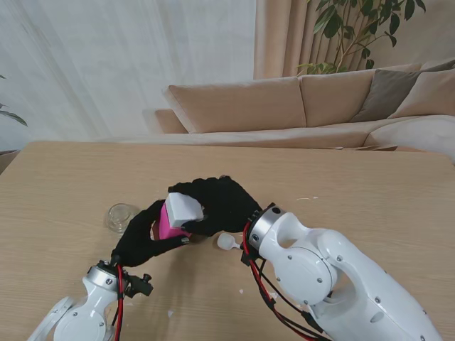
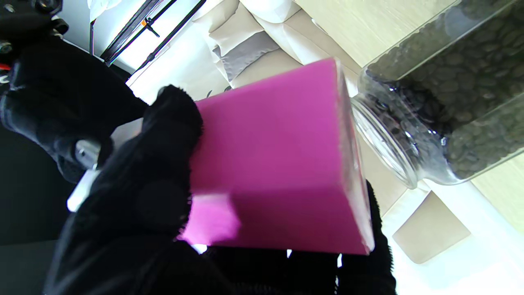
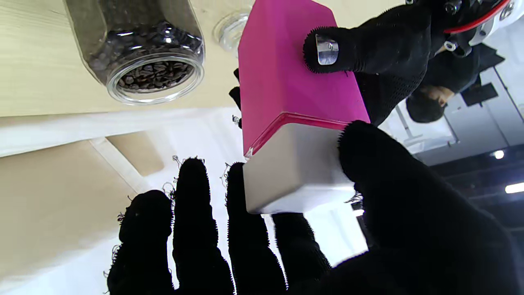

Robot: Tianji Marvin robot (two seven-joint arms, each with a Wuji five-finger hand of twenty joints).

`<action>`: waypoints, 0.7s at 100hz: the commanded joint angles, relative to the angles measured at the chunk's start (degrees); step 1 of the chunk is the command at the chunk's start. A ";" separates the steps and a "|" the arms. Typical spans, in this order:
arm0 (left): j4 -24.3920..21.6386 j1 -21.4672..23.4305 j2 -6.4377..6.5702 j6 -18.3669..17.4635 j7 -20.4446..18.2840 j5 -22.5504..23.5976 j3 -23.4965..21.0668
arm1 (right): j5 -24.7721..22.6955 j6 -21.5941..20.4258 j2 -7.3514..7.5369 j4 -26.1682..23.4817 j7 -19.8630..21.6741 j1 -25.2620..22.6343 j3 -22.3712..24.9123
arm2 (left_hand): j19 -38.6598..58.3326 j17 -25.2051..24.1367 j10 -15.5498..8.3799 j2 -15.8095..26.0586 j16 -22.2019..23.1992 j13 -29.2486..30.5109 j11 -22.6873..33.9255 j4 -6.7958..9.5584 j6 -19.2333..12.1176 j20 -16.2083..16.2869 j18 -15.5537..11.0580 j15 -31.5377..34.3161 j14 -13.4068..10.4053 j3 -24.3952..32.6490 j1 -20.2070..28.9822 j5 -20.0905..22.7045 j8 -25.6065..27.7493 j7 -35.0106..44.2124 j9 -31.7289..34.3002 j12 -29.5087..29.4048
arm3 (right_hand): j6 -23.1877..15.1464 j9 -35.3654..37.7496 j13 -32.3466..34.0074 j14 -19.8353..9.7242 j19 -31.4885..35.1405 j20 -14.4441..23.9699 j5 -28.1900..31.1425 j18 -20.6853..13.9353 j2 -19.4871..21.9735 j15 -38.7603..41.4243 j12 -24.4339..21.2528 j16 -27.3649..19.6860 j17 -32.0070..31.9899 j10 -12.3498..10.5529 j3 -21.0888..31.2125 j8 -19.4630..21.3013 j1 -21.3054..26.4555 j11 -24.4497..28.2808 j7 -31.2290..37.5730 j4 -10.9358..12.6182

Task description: Portion coffee beans from the glass jar into the coffee jar

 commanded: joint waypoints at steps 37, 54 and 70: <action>-0.73 0.11 -0.27 0.15 -0.86 -0.14 0.32 | -1.60 -2.90 1.20 -1.83 4.25 -0.20 1.29 | 0.05 -0.48 -5.67 6.75 0.85 0.01 7.22 1.35 -7.06 -0.58 -0.70 -0.16 -0.81 10.37 8.30 3.04 3.43 9.17 2.99 2.72 | -16.75 -15.04 -7.71 -0.72 -5.57 -0.26 -17.45 -1.42 -6.63 -9.45 -4.19 -4.36 -4.34 -4.22 9.34 -7.48 4.73 -5.33 0.51 -5.37; -0.59 -0.02 -0.28 0.22 -0.78 -0.06 0.29 | -3.84 -3.50 1.21 -2.67 3.92 -1.72 2.30 | -0.01 -0.53 -5.65 6.75 0.85 -0.09 7.27 1.33 -7.07 -0.58 -0.76 -0.20 -0.75 10.51 8.10 2.94 3.47 9.09 2.76 2.67 | -2.54 -17.10 -8.36 -1.07 -6.50 0.38 -17.08 -1.54 -1.30 -10.71 -3.48 -4.09 -4.67 -3.03 -2.39 -3.44 -14.74 -7.32 -16.29 -6.10; -0.60 0.00 -0.34 0.31 -0.60 -0.19 0.23 | -4.16 0.07 0.17 -2.27 -1.91 -3.49 1.74 | -0.08 -0.56 -5.63 6.70 0.85 -0.13 7.38 1.30 -7.02 -0.58 -0.81 -0.23 -0.79 10.63 8.02 2.99 3.49 9.05 2.74 2.61 | 10.45 -13.29 -6.04 -0.89 -3.68 1.89 -10.93 -0.51 4.68 -6.85 -0.09 -2.55 -2.41 1.42 -6.29 2.38 -21.40 -0.30 -9.27 -6.46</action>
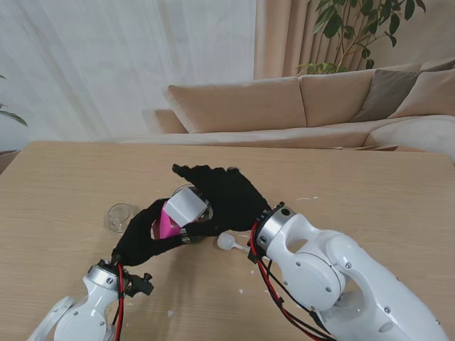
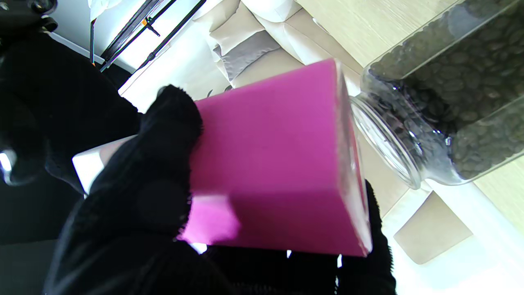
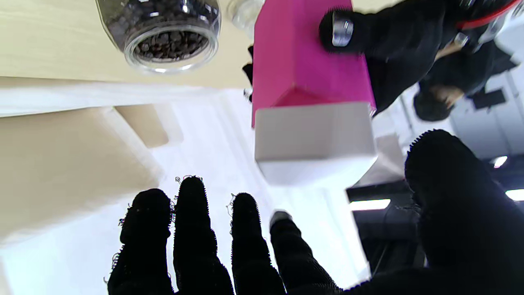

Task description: Portion coffee beans from the glass jar into the coffee jar

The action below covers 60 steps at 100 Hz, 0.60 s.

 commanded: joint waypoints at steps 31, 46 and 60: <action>-0.69 0.41 -0.29 -0.20 -0.82 -0.14 -0.02 | -0.90 6.63 -1.37 1.03 -0.74 -0.78 -1.84 | -0.11 -0.42 -5.66 6.36 0.86 -0.04 7.59 1.37 -7.07 -0.54 -0.80 -0.20 -0.81 11.13 7.63 2.98 3.57 9.00 2.67 2.50 | 4.19 10.73 7.57 0.63 10.48 2.25 11.08 1.10 7.10 11.49 7.37 4.43 6.27 3.35 -2.57 8.09 -9.27 12.54 17.62 -2.14; -0.68 0.37 -0.25 -0.20 -0.93 -0.02 0.04 | 0.23 6.08 -1.10 1.48 1.07 0.30 -2.12 | -0.11 -0.35 -5.75 6.16 0.87 0.01 7.67 1.40 -7.04 -0.52 -0.84 -0.18 -0.87 11.55 7.52 2.97 3.65 9.01 2.71 2.48 | 3.49 12.21 9.07 0.27 11.27 1.74 12.33 1.11 4.46 12.26 7.86 4.67 6.94 2.81 -2.72 9.83 -0.02 12.89 19.56 -0.33; -0.59 0.28 -0.22 -0.12 -0.97 0.16 0.11 | 2.62 3.57 -0.98 1.78 1.73 0.71 -1.70 | -0.12 -0.34 -5.80 6.17 0.87 0.01 7.63 1.37 -7.02 -0.51 -0.86 -0.17 -0.91 11.79 7.45 2.88 3.66 8.97 2.64 2.45 | -1.14 13.69 9.38 -1.09 9.79 1.05 16.60 1.18 4.12 10.74 6.93 3.81 5.83 0.91 -4.84 6.71 13.34 10.97 17.91 2.47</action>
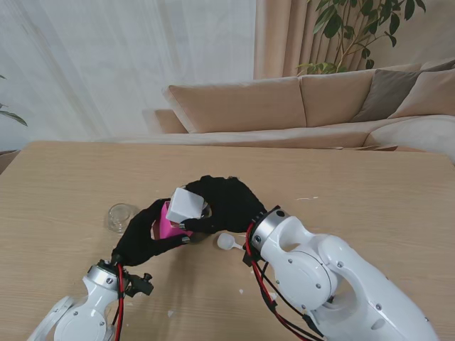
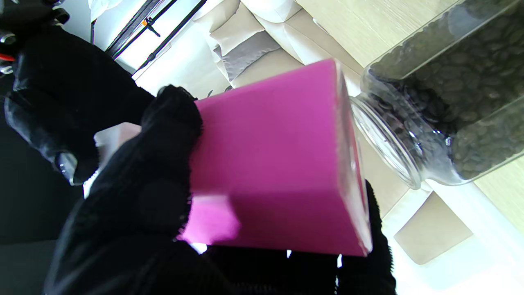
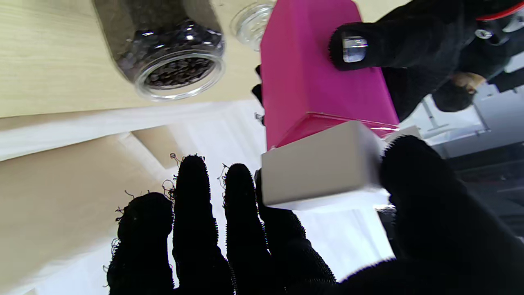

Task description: Portion coffee beans from the glass jar into the coffee jar

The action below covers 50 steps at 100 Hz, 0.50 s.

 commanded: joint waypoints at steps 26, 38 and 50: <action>-0.43 0.15 -0.24 -0.01 -0.97 -0.03 0.16 | 1.84 -3.27 0.59 -0.94 4.24 0.19 1.36 | -0.17 -0.34 -5.78 6.14 0.84 -0.06 7.62 1.32 -7.02 -0.53 -0.84 -0.22 -0.92 12.04 7.38 2.87 3.69 8.93 2.59 2.44 | -22.47 -1.19 -4.82 -1.08 -5.08 -0.96 -0.24 -0.32 -4.04 -8.58 -5.59 -3.91 -5.63 -3.64 15.34 -9.74 15.37 -9.38 -3.63 5.74; -0.43 0.14 -0.22 -0.04 -1.03 0.07 0.14 | 2.20 -3.72 0.83 -1.16 5.48 0.46 1.57 | -0.12 -0.25 -5.85 6.11 0.84 -0.03 7.63 1.30 -7.08 -0.50 -0.78 -0.23 -0.97 12.10 7.29 2.86 3.70 8.90 2.62 2.44 | -29.56 -3.20 -5.59 -0.81 -5.90 -0.89 -4.29 -0.54 -6.68 -9.89 -6.55 -4.34 -5.98 -4.97 24.04 -11.37 18.48 -10.60 -1.87 3.45; -0.50 0.16 -0.18 0.00 -1.24 -0.12 0.14 | 2.31 -3.54 0.86 -1.18 5.75 0.75 1.48 | -0.18 -0.32 -5.84 6.08 0.84 -0.04 7.64 1.29 -6.99 -0.52 -0.80 -0.23 -0.95 12.13 7.31 2.82 3.71 8.88 2.60 2.46 | -31.47 -4.39 -6.31 -0.50 -6.58 -1.01 -6.20 -0.69 -8.55 -10.56 -7.04 -4.54 -6.25 -5.33 26.85 -12.51 20.09 -11.06 -1.62 1.81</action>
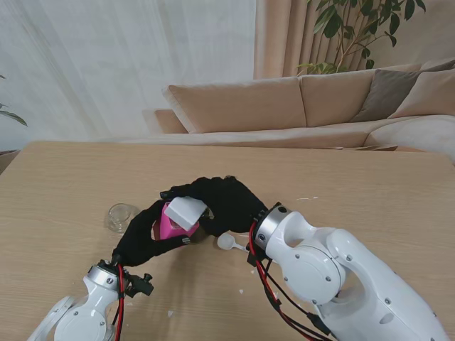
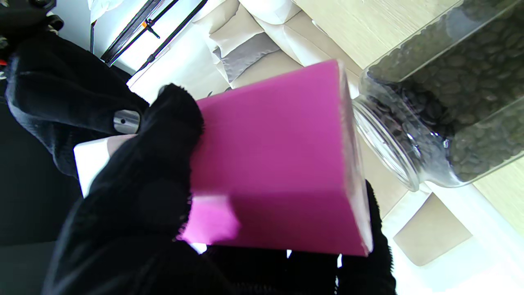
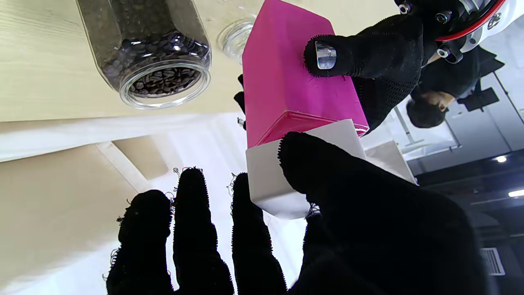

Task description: Portion coffee beans from the glass jar into the coffee jar

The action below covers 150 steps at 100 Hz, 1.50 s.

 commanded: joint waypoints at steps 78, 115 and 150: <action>-0.84 0.21 -0.27 -0.08 -0.97 -0.42 0.05 | -2.74 5.26 -0.96 -1.42 -3.96 -2.81 -0.25 | -0.15 -0.28 -5.70 6.59 0.83 -0.03 7.85 1.51 -6.91 -0.55 -0.78 -0.17 -0.94 11.89 6.95 2.75 3.34 8.38 2.44 2.33 | 32.47 -3.74 -1.00 0.40 1.96 1.65 1.10 0.53 7.05 4.04 4.13 1.93 1.43 5.98 -21.29 6.61 -33.89 6.53 -4.14 -6.03; -1.14 0.24 -0.18 0.24 -1.20 -0.18 0.46 | -3.93 5.82 -0.91 0.22 -3.39 -0.73 -2.06 | -0.10 -0.26 -5.73 6.55 0.83 -0.03 7.89 1.48 -6.93 -0.54 -0.76 -0.15 -0.97 11.93 6.95 2.78 3.34 8.41 2.46 2.31 | 31.23 -0.52 2.25 0.39 5.23 0.95 3.74 1.25 6.06 7.51 5.97 3.15 4.18 5.07 -22.58 11.88 -21.76 9.22 1.50 -2.78; -1.07 0.36 0.00 0.30 -1.86 -0.11 0.59 | 0.51 2.47 -0.43 0.61 -0.60 0.25 -0.48 | -0.17 -0.33 -5.66 6.63 0.80 -0.11 7.83 1.49 -6.87 -0.58 -0.78 -0.21 -0.99 11.86 6.94 2.76 3.26 8.31 2.33 2.25 | 16.40 4.01 3.66 -0.90 3.77 0.27 11.62 2.17 3.68 4.84 2.20 1.38 3.96 1.19 -8.47 3.19 -6.83 4.00 1.86 4.06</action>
